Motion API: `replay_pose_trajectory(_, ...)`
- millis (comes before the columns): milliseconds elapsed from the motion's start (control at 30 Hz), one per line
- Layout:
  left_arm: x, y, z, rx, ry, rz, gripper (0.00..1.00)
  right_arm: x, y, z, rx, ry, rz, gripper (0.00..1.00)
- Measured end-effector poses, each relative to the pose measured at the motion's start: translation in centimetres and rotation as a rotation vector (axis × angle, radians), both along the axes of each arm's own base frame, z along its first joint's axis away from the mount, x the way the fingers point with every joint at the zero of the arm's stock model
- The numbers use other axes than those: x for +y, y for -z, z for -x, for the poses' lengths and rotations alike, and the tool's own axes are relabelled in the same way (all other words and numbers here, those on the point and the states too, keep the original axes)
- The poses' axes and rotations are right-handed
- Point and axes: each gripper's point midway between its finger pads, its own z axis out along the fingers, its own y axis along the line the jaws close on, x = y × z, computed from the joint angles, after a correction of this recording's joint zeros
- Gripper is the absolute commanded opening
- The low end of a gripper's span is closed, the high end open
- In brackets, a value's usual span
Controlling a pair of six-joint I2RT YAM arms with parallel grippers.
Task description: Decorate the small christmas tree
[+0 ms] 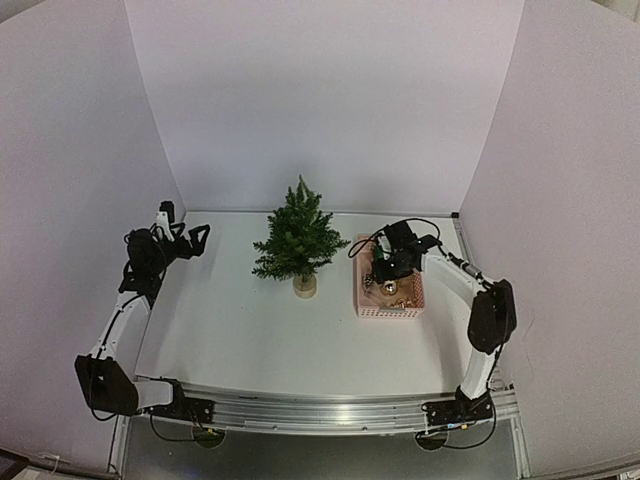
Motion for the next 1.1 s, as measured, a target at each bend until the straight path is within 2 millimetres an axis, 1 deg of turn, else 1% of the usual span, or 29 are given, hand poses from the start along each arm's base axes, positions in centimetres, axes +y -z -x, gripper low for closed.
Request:
replay_pose_trajectory(100, -0.4, 0.8, 0.3, 0.033, 0.016, 0.001, 1.00, -0.4, 2.8, 0.4, 0.091, -0.043, 0.076, 0.61)
replay_pose_trajectory(167, -0.4, 1.1, 0.3, 0.045, 0.017, 0.000, 0.99, -0.6, 4.1, 1.1, 0.134, -0.086, 0.110, 0.60)
replay_pose_trajectory(233, -0.3, 1.3, 0.4, 0.052, 0.015, -0.003, 1.00, -0.7, 5.1, 1.8, 0.175, -0.137, 0.134, 0.57)
replay_pose_trajectory(267, -0.3, 1.3, 0.4, 0.055, 0.014, -0.004, 1.00, -0.6, 5.4, 2.0, 0.187, -0.161, 0.141, 0.55)
replay_pose_trajectory(367, -0.3, 1.7, 0.4, 0.070, 0.013, -0.005, 0.99, -0.1, 6.1, 1.8, 0.204, -0.222, 0.145, 0.54)
replay_pose_trajectory(467, -0.3, 2.1, 0.5, 0.090, 0.011, -0.006, 1.00, 0.7, 6.7, 1.2, 0.203, -0.274, 0.136, 0.56)
replay_pose_trajectory(533, -0.2, 2.3, 0.5, 0.096, 0.008, -0.008, 1.00, 0.9, 7.1, 1.1, 0.208, -0.297, 0.135, 0.58)
replay_pose_trajectory(733, -0.1, 2.4, 0.5, 0.100, 0.001, -0.011, 0.99, 1.0, 8.9, 1.2, 0.238, -0.327, 0.148, 0.59)
replay_pose_trajectory(867, 0.0, 2.6, 0.5, 0.108, -0.003, -0.013, 1.00, 1.0, 9.8, 1.1, 0.246, -0.329, 0.155, 0.57)
replay_pose_trajectory(933, 0.0, 2.7, 0.6, 0.113, -0.004, -0.013, 1.00, 1.1, 9.9, 1.0, 0.238, -0.329, 0.158, 0.53)
replay_pose_trajectory(1033, 0.0, 2.8, 0.6, 0.116, -0.003, -0.014, 1.00, 1.4, 10.1, 0.7, 0.225, -0.329, 0.159, 0.42)
replay_pose_trajectory(1100, 0.0, 2.8, 0.6, 0.117, -0.003, -0.015, 1.00, 1.7, 10.2, 0.6, 0.215, -0.333, 0.158, 0.36)
